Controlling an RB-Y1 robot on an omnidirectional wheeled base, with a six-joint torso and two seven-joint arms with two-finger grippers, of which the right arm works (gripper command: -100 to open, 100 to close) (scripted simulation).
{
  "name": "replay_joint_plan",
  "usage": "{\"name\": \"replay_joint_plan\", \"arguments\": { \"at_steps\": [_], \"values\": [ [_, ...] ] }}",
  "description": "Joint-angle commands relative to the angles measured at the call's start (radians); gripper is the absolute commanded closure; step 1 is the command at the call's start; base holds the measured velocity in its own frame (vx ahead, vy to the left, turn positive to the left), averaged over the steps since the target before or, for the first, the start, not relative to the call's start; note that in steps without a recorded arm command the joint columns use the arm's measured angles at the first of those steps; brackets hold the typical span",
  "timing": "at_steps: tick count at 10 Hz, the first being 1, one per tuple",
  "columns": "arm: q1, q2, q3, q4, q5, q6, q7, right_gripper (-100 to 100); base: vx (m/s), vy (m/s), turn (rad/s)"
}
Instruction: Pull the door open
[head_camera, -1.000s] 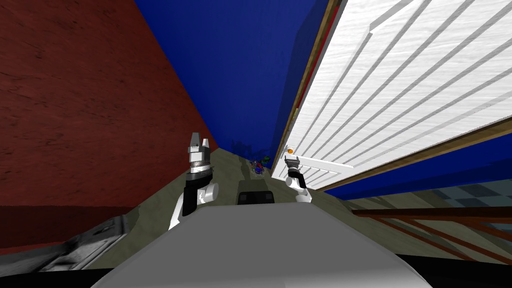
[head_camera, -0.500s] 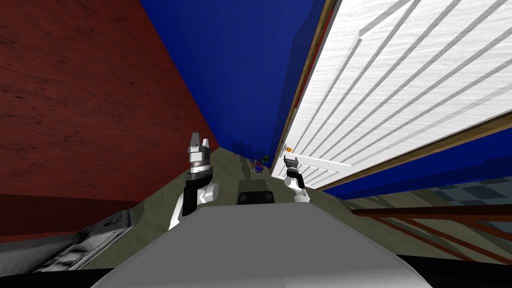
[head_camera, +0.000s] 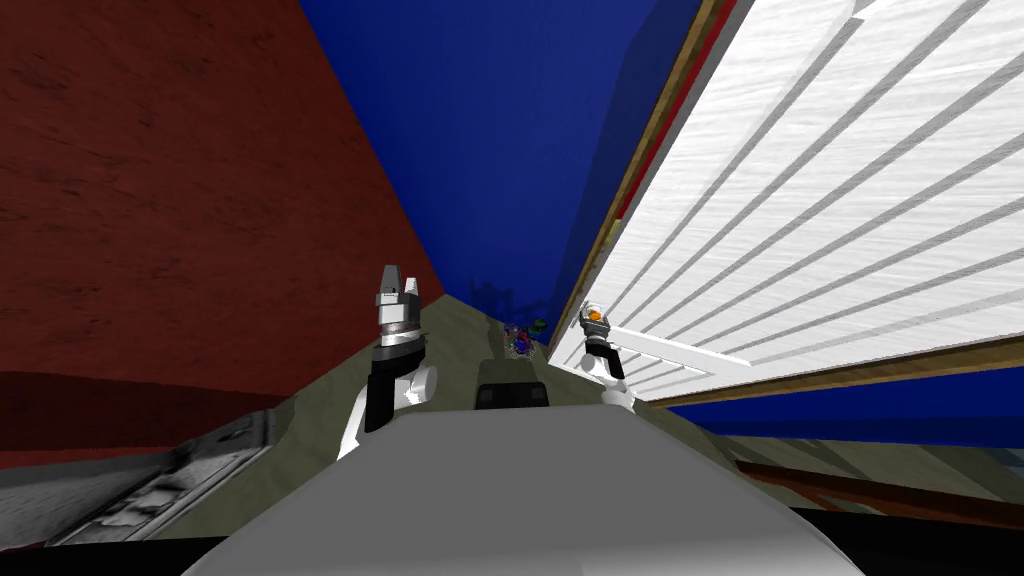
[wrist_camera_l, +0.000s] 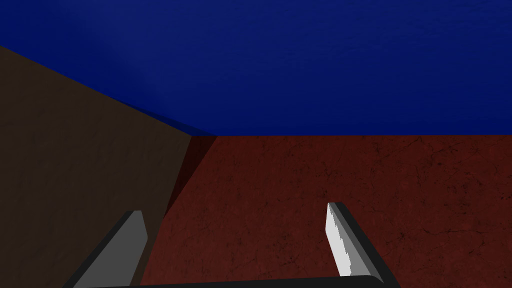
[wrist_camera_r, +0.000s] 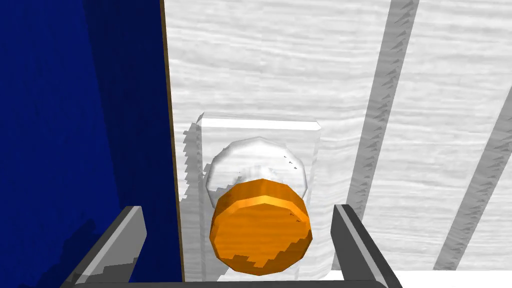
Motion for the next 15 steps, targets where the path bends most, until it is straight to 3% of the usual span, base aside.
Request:
{"name": "replay_joint_plan", "arguments": {
  "at_steps": [1, 2, 3, 8, 15],
  "values": [
    [0.018, -0.021, -0.017, -0.008, -0.012, 0.0, -0.02, -100, 0.206, -0.059, 0.15],
    [0.011, -0.016, -0.009, -0.001, -0.008, -0.004, -0.015, -100, 0.089, -0.029, 0.022],
    [0.011, -0.016, -0.009, -0.001, -0.008, -0.004, -0.015, 100, -0.01, -0.004, -0.063],
    [0.011, -0.016, -0.009, -0.001, -0.008, -0.004, -0.015, 100, -0.018, 0.003, 0.006],
    [0.056, -0.097, 0.06, -0.026, -0.024, -0.011, -0.108, 100, -0.212, -0.023, 0.151]
  ]
}}
